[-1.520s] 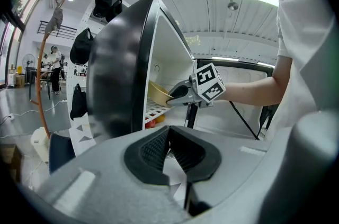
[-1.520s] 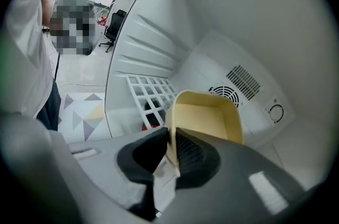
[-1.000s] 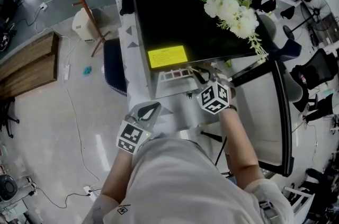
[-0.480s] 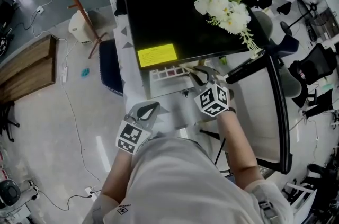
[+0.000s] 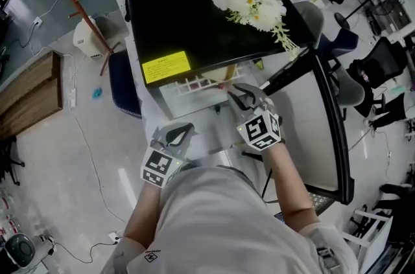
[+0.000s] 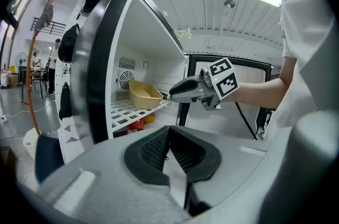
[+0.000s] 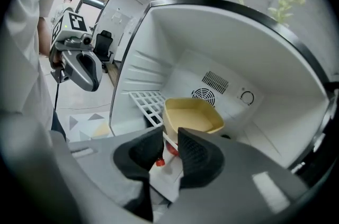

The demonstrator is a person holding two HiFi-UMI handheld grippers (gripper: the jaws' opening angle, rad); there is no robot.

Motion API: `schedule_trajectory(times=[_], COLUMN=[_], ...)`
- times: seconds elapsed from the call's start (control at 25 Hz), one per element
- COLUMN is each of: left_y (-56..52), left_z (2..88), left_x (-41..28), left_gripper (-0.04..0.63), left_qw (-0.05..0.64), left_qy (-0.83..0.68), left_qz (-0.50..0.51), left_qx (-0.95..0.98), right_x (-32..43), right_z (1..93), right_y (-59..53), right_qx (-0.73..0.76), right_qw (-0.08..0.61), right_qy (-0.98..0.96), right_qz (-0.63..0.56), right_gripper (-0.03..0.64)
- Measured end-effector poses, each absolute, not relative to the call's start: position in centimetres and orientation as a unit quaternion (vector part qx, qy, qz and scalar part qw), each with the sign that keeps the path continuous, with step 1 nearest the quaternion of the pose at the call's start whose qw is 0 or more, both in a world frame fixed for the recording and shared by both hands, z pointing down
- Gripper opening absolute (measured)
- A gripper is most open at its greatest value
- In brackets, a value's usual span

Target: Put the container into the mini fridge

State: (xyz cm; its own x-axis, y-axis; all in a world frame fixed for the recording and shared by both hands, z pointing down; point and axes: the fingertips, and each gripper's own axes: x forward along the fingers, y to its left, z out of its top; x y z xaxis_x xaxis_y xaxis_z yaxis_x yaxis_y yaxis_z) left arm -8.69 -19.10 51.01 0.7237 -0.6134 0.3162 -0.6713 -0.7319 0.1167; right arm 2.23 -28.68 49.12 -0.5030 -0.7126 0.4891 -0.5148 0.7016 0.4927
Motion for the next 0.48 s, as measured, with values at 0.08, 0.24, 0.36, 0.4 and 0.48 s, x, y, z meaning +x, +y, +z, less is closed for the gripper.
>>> schedule_trajectory(times=[0.08, 0.24, 0.36, 0.4, 0.48], left_y=[-19.2, -19.4, -19.7, -19.8, -19.9], left_z=[50.8, 50.5, 50.1, 50.0, 49.7], left_x=[-8.1, -6.6, -5.4, -5.0, -4.3], left_gripper=[0.009, 0.009, 0.009, 0.009, 0.009], left_qw=[0.113, 0.113, 0.110, 0.110, 0.108], left_qy=[-0.345, -0.333, -0.322, -0.318, -0.310], left_qz=[0.129, 0.125, 0.120, 0.118, 0.115], left_qx=[0.923, 0.928, 0.933, 0.934, 0.938], right_x=[3.0, 4.7, 5.7, 6.1, 6.7], right_z=[48.8, 48.0, 47.5, 47.3, 47.0], right_y=[-27.9, -26.3, -25.1, -24.7, -23.9], right_qx=[0.369, 0.392, 0.402, 0.406, 0.416], right_qw=[0.336, 0.311, 0.287, 0.280, 0.266], right_qy=[-0.856, -0.858, -0.864, -0.865, -0.866], right_qz=[-0.136, -0.116, -0.097, -0.090, -0.074], right_gripper=[0.082, 0.051, 0.016, 0.006, 0.005])
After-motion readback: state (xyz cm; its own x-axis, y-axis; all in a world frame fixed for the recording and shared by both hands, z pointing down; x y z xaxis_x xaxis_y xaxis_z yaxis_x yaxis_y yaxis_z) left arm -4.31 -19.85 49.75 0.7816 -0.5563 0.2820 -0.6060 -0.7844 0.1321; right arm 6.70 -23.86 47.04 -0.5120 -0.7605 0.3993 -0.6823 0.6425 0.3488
